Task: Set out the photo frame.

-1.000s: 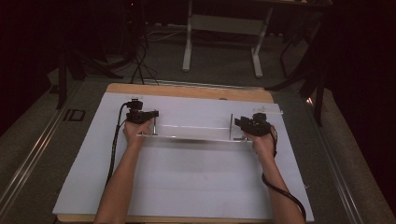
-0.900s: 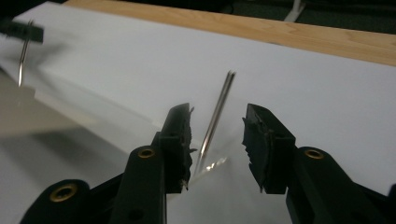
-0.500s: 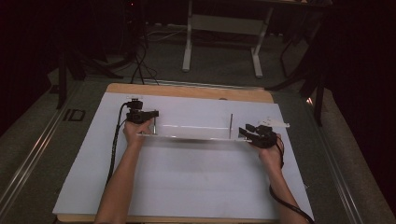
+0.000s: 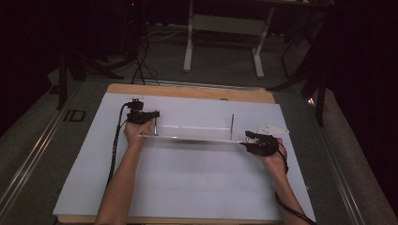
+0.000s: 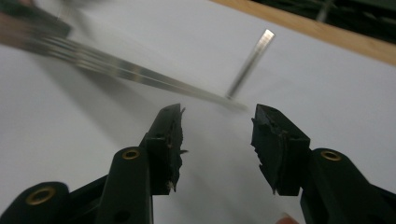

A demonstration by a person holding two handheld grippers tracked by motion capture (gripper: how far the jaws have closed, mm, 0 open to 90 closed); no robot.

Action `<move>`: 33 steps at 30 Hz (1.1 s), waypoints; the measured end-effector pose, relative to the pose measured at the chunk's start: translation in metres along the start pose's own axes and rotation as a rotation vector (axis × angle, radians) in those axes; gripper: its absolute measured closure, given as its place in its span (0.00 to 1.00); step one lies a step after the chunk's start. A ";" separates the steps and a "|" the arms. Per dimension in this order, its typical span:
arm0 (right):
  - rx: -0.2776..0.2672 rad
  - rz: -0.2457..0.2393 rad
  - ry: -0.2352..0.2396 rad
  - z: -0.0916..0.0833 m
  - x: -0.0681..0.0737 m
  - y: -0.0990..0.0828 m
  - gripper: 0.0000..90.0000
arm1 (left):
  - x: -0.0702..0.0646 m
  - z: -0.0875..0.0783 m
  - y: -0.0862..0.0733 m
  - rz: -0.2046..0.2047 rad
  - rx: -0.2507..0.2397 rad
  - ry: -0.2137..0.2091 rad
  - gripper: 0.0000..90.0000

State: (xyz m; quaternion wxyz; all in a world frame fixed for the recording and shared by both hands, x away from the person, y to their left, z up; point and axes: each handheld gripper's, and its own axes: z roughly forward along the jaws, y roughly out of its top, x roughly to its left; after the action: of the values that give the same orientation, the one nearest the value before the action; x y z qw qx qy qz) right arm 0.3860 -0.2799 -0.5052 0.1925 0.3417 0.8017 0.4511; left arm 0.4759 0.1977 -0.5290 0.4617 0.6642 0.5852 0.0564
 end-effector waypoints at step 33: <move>-0.138 -0.043 0.092 0.007 0.014 0.017 0.52 | 0.000 -0.009 -0.003 0.047 -0.034 -0.003 0.90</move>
State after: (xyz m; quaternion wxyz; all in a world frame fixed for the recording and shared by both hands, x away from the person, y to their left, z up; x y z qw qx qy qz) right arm 0.3870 -0.2593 -0.4939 0.1882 0.2892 0.7840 0.5160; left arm 0.4682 0.2023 -0.5264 0.4721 0.6700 0.5678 0.0763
